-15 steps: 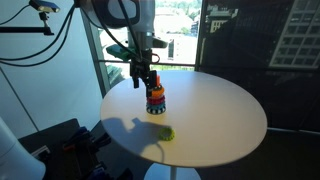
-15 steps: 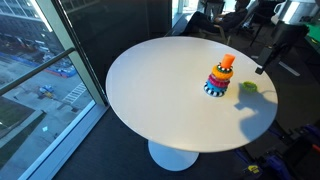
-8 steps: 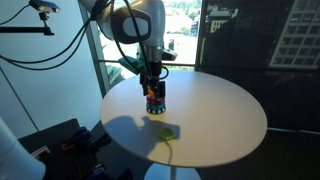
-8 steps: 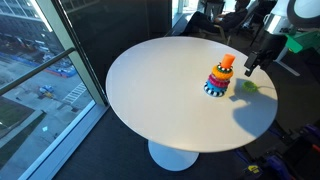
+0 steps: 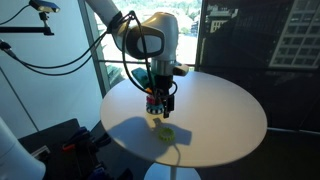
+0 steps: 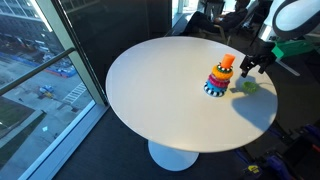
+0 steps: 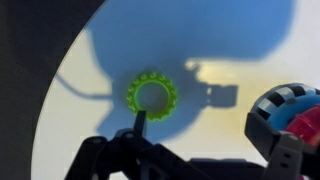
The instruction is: Pick up the lime green ring and put it on the ring holder
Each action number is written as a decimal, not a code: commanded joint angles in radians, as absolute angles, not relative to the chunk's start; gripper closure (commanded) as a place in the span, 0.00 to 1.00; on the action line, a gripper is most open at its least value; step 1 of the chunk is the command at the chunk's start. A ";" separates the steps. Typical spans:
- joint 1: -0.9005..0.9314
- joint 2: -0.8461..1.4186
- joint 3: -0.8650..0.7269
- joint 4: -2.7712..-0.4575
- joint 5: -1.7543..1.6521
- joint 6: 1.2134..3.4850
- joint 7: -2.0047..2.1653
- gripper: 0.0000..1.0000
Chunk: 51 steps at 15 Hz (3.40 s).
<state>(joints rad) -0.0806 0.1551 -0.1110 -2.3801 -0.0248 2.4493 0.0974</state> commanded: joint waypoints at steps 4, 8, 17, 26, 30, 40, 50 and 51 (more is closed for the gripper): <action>-0.092 0.258 -0.136 -2.329 -0.003 2.507 0.186 0.00; -0.092 0.290 -0.145 -2.327 0.027 2.526 0.225 0.00; -0.089 0.326 -0.190 -2.342 0.041 2.568 0.334 0.00; -0.092 0.378 -0.180 -2.342 0.119 2.630 0.338 0.00; -0.095 0.379 -0.178 -2.346 0.141 2.643 0.334 0.00; -0.101 0.383 -0.166 -2.351 0.193 2.679 0.320 0.00; -0.106 0.389 -0.162 -2.353 0.222 2.687 0.317 0.27; -0.107 0.391 -0.162 -2.352 0.225 2.686 0.318 0.36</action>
